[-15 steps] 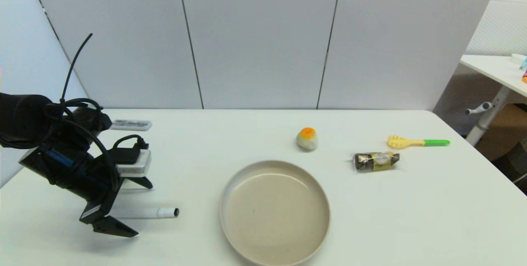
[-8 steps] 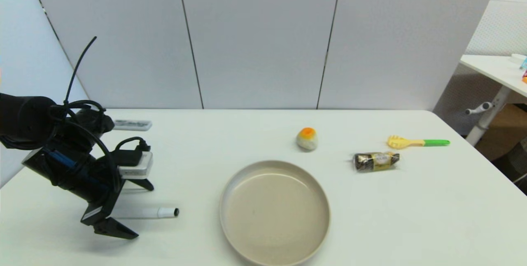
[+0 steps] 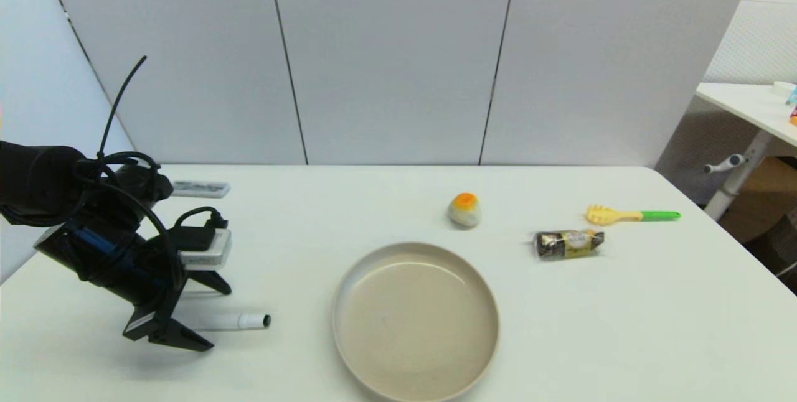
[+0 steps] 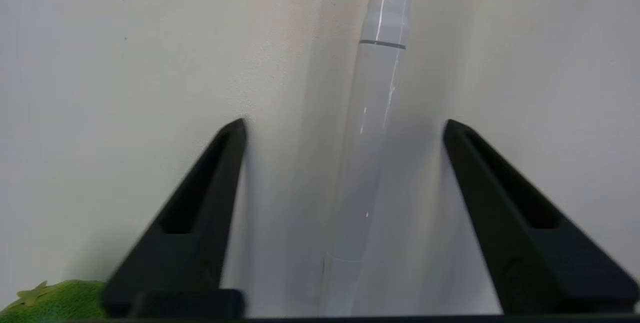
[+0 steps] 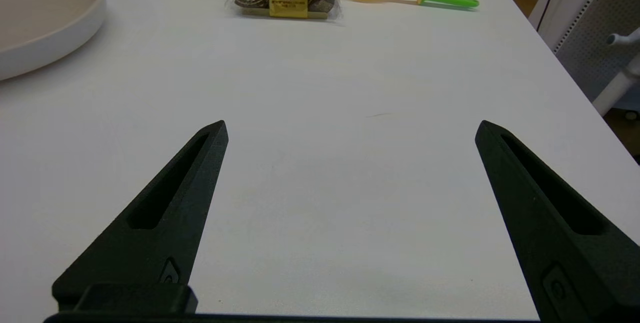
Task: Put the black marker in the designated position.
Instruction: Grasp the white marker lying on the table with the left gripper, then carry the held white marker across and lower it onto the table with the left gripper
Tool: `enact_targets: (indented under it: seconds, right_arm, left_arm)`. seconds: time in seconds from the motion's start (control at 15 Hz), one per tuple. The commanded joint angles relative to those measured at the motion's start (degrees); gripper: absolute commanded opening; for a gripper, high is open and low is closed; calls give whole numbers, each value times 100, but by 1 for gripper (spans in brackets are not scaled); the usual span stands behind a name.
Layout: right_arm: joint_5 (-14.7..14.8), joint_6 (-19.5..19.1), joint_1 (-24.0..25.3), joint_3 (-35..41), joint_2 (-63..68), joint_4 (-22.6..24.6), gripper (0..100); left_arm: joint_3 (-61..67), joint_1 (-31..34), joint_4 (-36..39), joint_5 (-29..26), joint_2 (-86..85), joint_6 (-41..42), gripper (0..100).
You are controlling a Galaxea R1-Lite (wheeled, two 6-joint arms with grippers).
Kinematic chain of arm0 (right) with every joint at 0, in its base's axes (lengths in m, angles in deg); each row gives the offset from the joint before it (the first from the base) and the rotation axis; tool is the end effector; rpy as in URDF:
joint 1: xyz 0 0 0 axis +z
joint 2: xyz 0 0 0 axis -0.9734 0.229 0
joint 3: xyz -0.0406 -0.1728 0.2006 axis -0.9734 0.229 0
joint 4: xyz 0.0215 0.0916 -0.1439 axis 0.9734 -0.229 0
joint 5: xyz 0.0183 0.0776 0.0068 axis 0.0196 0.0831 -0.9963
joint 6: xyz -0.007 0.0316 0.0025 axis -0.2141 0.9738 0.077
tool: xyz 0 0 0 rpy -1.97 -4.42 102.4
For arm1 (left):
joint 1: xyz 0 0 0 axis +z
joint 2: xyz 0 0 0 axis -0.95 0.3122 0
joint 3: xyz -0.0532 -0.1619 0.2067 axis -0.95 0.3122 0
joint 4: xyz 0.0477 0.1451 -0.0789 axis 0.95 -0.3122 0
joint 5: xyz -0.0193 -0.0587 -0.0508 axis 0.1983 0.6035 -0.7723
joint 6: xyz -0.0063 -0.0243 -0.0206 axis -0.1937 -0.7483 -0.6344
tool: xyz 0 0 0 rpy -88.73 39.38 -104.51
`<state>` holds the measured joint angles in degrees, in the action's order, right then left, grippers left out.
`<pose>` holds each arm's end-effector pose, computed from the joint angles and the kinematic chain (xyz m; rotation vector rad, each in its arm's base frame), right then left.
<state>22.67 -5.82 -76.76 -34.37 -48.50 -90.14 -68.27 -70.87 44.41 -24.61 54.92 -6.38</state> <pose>-0.0011 0.0016 0.0708 -0.0979 0.0388 0.0524 0.2519 -0.0109 0.1088 0.8154 0.8349 -1.2517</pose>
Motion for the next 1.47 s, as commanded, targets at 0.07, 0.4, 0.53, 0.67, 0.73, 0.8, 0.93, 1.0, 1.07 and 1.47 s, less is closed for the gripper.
enact_targets:
  seconds: [0.07,0.4,0.53,0.67,0.73,0.8,0.93,1.0,1.07,1.47]
  right_arm:
    - [-1,-4,0,0,9,-1,100]
    - [-1,-4,0,0,9,-1,100]
    - [-1,-4,9,0,9,-1,100]
    - [-1,-4,0,0,9,-1,100]
    - [-1,-4,0,0,9,-1,100]
    - [-1,-4,0,0,9,-1,100]
    - [-1,-4,0,0,9,-1,100]
    - [-10,-4,0,0,9,-1,100]
    - [-1,-4,0,0,9,-1,100]
    - [-1,-4,0,0,9,-1,100]
  left_arm:
    - [25,-24,-29,-14,-2,50,0]
    - [-28,-59,-29,-14,-46,50,0]
    - [-124,-120,-29,-14,-222,41,0]
    - [-529,-234,-47,-23,-345,15,0]
    - [-950,-375,-55,-23,-345,-20,0]
    - [-1513,-533,-64,-32,-274,-64,0]
    - [-2805,-990,-73,-32,95,-424,0]
    - [-3464,-1289,-64,-32,402,-802,0]
    - [-3860,-1509,-55,-23,657,-1066,0]
    - [-4818,-2651,991,153,2072,-2244,0]
